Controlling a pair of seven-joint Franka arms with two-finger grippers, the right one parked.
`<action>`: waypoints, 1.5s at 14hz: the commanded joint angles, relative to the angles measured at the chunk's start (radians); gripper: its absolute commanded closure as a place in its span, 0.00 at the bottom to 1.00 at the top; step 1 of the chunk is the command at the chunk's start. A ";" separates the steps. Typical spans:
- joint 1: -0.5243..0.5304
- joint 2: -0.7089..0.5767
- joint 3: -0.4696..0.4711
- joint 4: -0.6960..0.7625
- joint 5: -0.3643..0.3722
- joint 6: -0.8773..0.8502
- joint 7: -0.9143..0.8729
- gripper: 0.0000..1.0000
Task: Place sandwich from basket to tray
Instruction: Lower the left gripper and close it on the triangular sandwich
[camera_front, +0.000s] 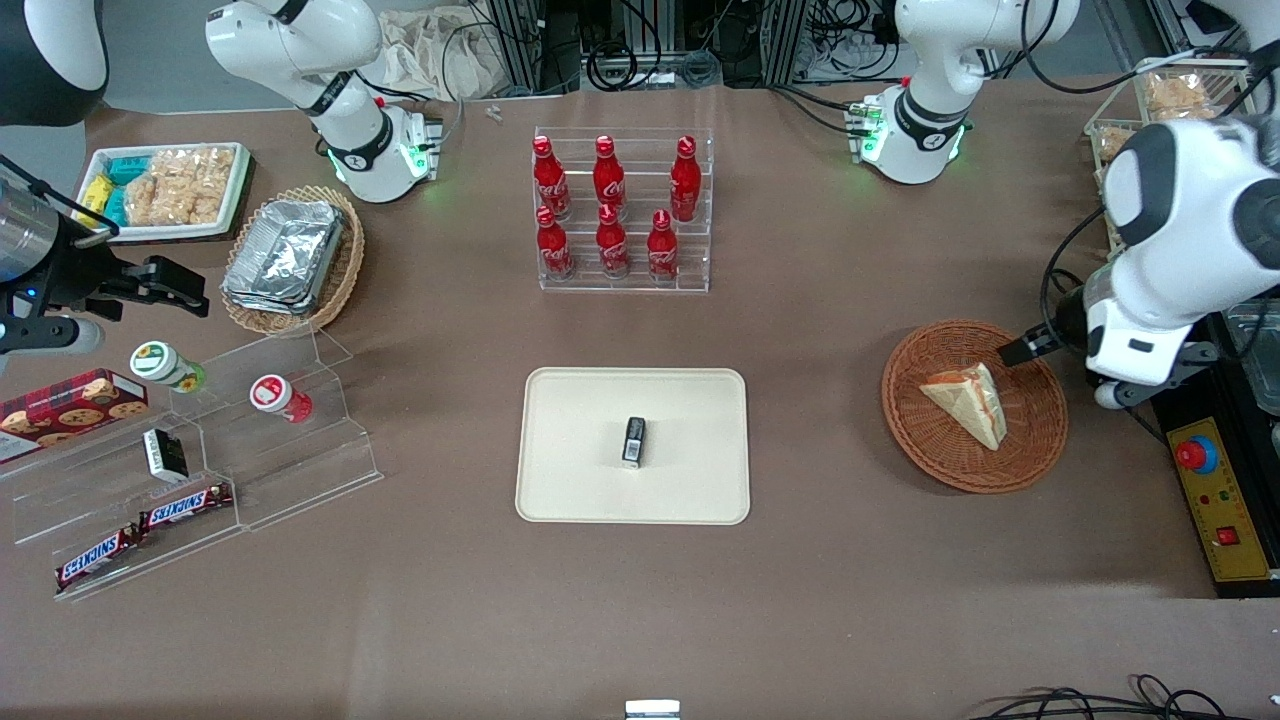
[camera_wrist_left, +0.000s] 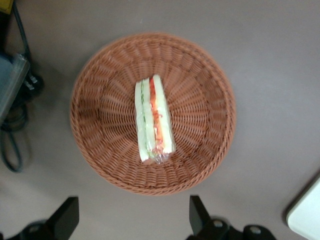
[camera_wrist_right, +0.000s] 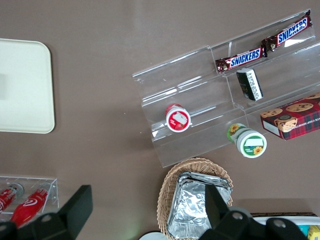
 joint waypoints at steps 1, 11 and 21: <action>0.001 -0.024 0.004 -0.132 0.014 0.145 -0.105 0.01; -0.001 0.242 0.006 -0.163 0.014 0.441 -0.225 0.17; -0.010 0.030 0.003 0.035 0.005 -0.058 -0.085 1.00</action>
